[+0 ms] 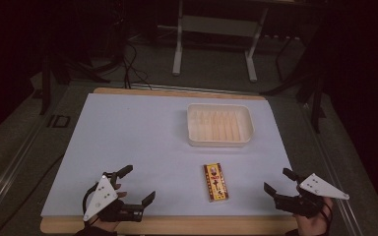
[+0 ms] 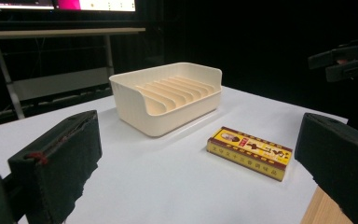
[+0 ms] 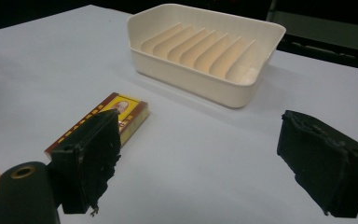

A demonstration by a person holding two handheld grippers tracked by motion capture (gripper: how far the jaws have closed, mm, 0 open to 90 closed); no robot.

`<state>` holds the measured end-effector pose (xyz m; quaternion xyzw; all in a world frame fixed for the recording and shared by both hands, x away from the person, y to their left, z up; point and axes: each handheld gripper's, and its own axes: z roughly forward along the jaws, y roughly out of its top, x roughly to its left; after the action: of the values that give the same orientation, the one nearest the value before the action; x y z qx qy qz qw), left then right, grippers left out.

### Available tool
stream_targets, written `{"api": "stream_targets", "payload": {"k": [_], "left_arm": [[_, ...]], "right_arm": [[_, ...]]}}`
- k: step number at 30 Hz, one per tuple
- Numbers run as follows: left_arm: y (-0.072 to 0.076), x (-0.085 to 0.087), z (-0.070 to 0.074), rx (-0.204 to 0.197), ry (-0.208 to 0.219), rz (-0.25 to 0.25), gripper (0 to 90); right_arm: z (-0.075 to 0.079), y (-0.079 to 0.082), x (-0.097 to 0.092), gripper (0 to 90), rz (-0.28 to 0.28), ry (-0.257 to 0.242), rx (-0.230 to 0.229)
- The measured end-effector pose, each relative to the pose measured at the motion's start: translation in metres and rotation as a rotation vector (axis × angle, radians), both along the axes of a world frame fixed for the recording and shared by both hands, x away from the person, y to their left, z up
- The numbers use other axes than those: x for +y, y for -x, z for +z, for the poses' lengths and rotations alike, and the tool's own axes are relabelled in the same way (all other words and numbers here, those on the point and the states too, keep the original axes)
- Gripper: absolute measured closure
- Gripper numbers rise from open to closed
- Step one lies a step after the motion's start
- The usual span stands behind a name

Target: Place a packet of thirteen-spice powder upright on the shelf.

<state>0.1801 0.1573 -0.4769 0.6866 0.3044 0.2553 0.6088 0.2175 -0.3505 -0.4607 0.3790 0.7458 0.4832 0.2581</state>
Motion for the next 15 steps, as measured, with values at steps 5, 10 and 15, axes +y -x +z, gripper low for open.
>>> {"api": "stream_targets", "payload": {"k": [5, 10, 15], "left_arm": [[-0.0005, 0.0002, -0.0001, 0.001, 0.001, 0.002, 1.4], [0.0003, -0.0003, 0.0002, 0.000, -0.004, -0.009, 1.4], [-0.0002, 0.0002, -0.0002, 0.005, 0.003, -0.012, 1.4]], "right_arm": [[-0.0006, -0.0006, -0.0011, 12.0, -0.012, -0.012, 0.010], [0.0011, -0.0002, 0.0020, 11.2, -0.036, 0.022, 0.000], [0.0029, 0.0001, 0.0068, 11.2, -0.037, 0.024, 0.010]]}}
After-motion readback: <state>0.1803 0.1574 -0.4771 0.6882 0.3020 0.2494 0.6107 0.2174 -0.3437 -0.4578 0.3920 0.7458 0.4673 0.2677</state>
